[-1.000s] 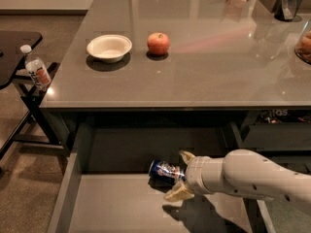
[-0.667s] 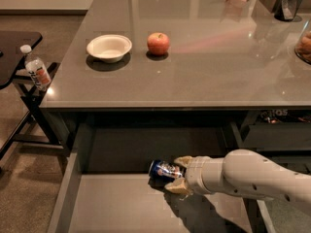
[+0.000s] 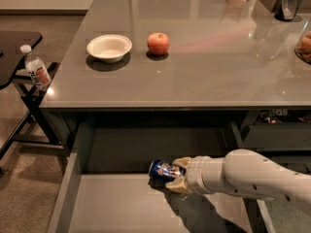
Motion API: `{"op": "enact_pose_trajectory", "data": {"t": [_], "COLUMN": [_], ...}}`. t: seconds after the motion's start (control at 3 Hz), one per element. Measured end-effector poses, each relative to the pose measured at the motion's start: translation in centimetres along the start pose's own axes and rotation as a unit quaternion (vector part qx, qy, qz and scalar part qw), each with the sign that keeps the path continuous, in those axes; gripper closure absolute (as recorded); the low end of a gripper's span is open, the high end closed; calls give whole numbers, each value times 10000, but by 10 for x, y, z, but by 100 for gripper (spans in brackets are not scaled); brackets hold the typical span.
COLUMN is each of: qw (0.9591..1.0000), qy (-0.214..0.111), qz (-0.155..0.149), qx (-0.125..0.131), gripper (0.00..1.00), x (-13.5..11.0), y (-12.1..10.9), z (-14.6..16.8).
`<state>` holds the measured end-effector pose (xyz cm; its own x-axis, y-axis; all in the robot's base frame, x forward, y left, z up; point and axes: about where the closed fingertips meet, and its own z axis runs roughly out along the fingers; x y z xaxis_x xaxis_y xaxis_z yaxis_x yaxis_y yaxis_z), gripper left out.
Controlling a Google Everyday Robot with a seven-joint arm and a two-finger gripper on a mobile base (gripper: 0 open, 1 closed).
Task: Pick pepsi can from top drawer and place on counter
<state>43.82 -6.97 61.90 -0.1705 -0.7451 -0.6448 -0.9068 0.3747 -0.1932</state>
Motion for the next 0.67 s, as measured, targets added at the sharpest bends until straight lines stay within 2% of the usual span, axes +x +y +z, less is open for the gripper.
{"op": "enact_pose_trajectory", "data": {"t": [0.33, 0.67], "qw": [9999, 9993], "qy": [128, 182], "qz": [-68, -317], "qx": [-39, 28], "gripper": [100, 100], "x": [-4, -28], "y": [-1, -11], "z": [-10, -44]}}
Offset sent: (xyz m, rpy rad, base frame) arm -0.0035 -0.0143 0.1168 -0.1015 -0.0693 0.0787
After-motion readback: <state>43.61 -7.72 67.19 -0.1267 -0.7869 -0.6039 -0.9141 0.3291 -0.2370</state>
